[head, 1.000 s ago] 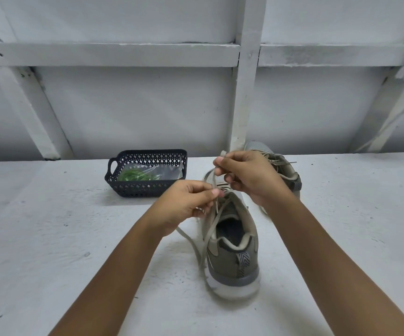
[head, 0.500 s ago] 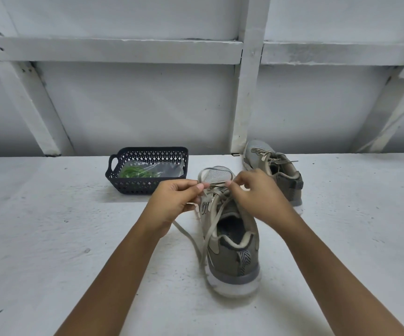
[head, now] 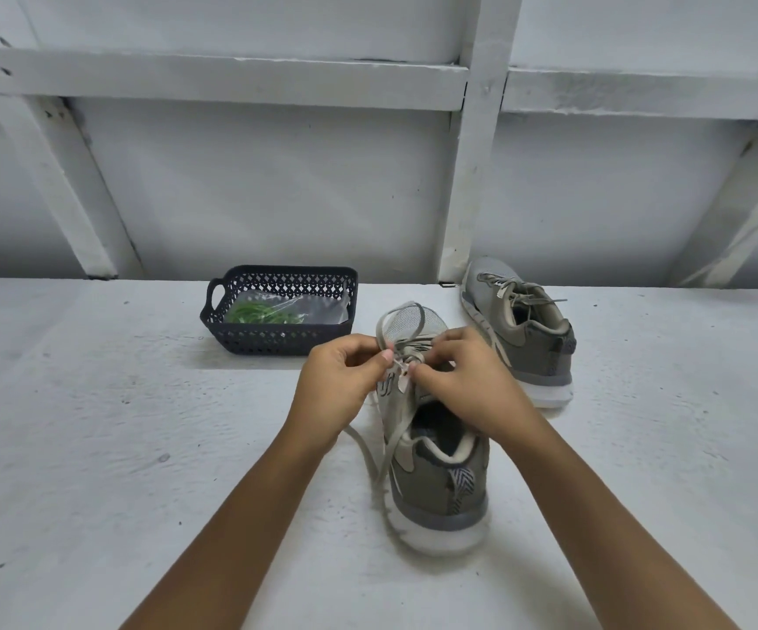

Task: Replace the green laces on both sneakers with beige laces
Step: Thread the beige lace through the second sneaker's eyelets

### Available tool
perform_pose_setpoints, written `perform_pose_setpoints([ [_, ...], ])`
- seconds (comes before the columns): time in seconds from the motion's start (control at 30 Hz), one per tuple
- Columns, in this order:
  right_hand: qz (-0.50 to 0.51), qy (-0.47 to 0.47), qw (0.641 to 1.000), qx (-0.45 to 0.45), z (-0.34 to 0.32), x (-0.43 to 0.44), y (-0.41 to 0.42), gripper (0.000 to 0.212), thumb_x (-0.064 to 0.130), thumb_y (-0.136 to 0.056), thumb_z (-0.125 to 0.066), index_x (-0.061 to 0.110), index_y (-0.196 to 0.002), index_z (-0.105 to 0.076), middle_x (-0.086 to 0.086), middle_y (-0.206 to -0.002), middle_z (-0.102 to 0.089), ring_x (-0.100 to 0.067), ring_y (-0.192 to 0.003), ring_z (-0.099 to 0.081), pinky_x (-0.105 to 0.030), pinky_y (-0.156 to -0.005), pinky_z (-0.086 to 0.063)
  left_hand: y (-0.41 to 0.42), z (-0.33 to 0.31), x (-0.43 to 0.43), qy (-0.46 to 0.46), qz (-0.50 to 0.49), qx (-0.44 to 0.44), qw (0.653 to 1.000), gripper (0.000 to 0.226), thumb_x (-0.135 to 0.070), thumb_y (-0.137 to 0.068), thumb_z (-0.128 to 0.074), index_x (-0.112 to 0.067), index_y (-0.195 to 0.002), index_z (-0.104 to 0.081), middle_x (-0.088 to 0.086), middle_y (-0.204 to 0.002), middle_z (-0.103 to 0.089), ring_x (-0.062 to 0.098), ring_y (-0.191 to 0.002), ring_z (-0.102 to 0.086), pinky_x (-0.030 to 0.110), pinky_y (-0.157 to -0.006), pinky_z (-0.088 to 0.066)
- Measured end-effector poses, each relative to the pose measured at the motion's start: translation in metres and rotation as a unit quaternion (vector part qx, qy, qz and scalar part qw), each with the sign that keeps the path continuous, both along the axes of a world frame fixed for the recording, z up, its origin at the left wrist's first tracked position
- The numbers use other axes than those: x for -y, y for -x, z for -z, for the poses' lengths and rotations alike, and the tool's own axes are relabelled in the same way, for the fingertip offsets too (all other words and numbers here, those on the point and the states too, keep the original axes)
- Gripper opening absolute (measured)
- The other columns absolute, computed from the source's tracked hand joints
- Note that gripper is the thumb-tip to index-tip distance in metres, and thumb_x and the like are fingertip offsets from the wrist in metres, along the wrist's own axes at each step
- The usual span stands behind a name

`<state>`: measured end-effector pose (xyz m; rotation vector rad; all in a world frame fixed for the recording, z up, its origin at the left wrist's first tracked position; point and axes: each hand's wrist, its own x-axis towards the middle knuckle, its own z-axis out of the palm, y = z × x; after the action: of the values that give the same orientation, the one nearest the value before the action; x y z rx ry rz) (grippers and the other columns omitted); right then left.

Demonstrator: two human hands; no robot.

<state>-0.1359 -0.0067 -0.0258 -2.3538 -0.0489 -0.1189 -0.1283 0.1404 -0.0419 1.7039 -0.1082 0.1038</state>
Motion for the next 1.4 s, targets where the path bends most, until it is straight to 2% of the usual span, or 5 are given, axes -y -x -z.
perform_pose_setpoints([
  [0.27, 0.008, -0.100, 0.995, -0.006, -0.004, 0.007, 0.006, 0.022, 0.003, -0.083, -0.061, -0.019, -0.082, -0.061, -0.032, -0.103, -0.057, -0.038, -0.099, -0.053, -0.037, -0.080, -0.038, 0.001, 0.010, 0.013, 0.000, -0.027, 0.029, 0.999, 0.022, -0.007, -0.086, -0.065, -0.025, -0.074, -0.068, -0.009, -0.064, -0.066, 0.002, -0.064, -0.061, 0.022, -0.069, -0.053],
  [0.57, -0.001, -0.094, 0.996, 0.013, 0.000, 0.005, 0.003, 0.021, 0.004, -0.081, -0.062, -0.013, -0.069, -0.058, -0.030, -0.086, -0.057, -0.037, -0.077, -0.052, -0.039, -0.067, -0.039, -0.005, 0.014, 0.023, -0.029, -0.069, 0.050, 0.996, 0.007, -0.012, -0.087, -0.065, -0.015, -0.087, -0.071, -0.006, -0.074, -0.068, 0.005, -0.072, -0.064, 0.018, -0.070, -0.051],
  [0.73, -0.017, -0.081, 0.996, 0.009, 0.005, 0.004, -0.001, 0.023, 0.008, -0.080, -0.061, -0.004, -0.061, -0.056, -0.018, -0.068, -0.050, -0.017, -0.064, -0.044, -0.031, -0.062, -0.034, -0.006, 0.015, 0.020, -0.072, -0.065, 0.068, 0.993, 0.008, -0.012, -0.087, -0.064, -0.012, -0.091, -0.071, -0.005, -0.077, -0.069, 0.006, -0.074, -0.063, 0.020, -0.071, -0.050],
  [1.03, 0.014, -0.033, 0.998, 0.044, 0.013, 0.004, 0.001, 0.018, 0.023, -0.091, -0.058, 0.011, -0.087, -0.070, -0.001, -0.105, -0.057, -0.007, -0.095, -0.051, -0.016, -0.077, -0.031, -0.006, 0.014, 0.019, -0.083, -0.047, 0.083, 0.992, 0.016, -0.010, -0.085, -0.067, -0.009, -0.100, -0.074, -0.003, -0.087, -0.070, 0.001, -0.081, -0.064, 0.014, -0.076, -0.049],
  [1.4, 0.035, -0.090, 0.990, 0.102, 0.014, 0.008, 0.004, 0.018, 0.009, -0.084, -0.063, 0.021, -0.095, -0.053, -0.004, -0.107, -0.055, -0.011, -0.100, -0.055, -0.016, -0.082, -0.037, 0.006, 0.023, 0.025, -0.179, -0.048, 0.130, 0.974, 0.027, -0.024, -0.085, -0.066, -0.008, -0.107, -0.071, -0.001, -0.101, -0.059, 0.008, -0.089, -0.058, 0.013, -0.077, -0.045],
])
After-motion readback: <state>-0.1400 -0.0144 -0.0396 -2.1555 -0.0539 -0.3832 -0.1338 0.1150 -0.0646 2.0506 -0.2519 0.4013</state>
